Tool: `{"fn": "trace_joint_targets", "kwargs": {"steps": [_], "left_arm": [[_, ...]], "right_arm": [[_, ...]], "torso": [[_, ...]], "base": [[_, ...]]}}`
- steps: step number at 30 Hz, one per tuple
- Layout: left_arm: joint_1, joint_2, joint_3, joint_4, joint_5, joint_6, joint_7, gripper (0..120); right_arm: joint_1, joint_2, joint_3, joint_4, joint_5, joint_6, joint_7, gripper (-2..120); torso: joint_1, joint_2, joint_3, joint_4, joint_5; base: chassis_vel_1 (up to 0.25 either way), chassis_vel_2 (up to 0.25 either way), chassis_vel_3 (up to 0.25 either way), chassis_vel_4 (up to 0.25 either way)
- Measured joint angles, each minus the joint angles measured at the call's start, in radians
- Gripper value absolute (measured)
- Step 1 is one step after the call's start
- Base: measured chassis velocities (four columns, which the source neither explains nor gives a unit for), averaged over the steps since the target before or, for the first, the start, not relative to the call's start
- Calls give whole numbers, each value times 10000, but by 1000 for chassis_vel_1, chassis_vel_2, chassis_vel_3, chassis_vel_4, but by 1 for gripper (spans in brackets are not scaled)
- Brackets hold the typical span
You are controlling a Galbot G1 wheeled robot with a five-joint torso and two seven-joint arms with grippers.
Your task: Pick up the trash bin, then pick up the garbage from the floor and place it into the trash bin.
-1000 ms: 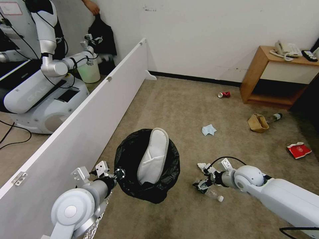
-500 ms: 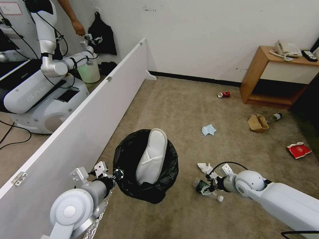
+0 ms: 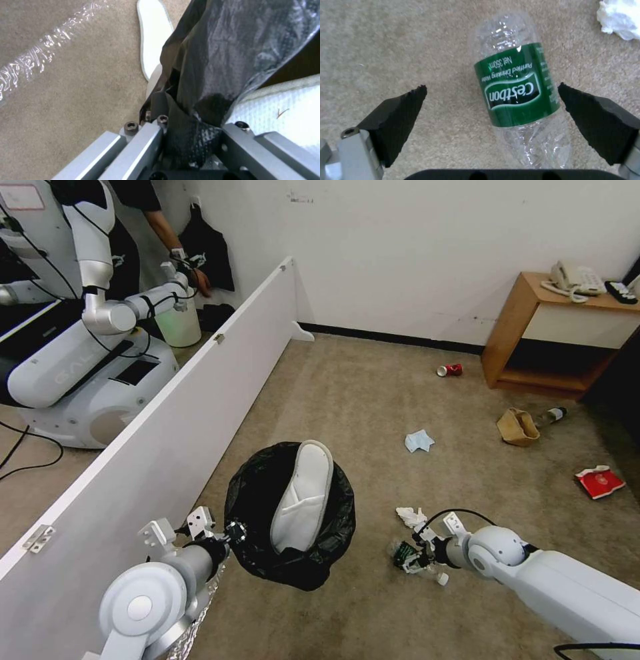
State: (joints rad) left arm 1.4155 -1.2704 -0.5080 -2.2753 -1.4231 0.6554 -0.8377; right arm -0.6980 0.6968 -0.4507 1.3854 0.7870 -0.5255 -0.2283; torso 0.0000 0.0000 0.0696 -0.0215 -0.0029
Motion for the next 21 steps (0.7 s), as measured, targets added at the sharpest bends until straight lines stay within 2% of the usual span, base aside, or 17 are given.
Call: {"fn": "trace_joint_targets", "kwargs": {"steps": [8,18,21], "left_arm": [[35,-16,-12,0,80,-18,29,0],[56,-119,-6,0,199,-25,87,0],[52,-147,18,8,235,-24,96,0]], "right_arm": [[-24,312,42,-504,-290,140,-59,100],[-180,256,210,-577,-398,187,-69,100],[-203,250,248,-603,-460,197,-92,95]], "torso": [[0,0,0,0,1],[0,0,0,-1,1],[0,0,0,-1,1]], "base": [[0,0,0,0],[0,0,0,0],[0,0,0,0]]}}
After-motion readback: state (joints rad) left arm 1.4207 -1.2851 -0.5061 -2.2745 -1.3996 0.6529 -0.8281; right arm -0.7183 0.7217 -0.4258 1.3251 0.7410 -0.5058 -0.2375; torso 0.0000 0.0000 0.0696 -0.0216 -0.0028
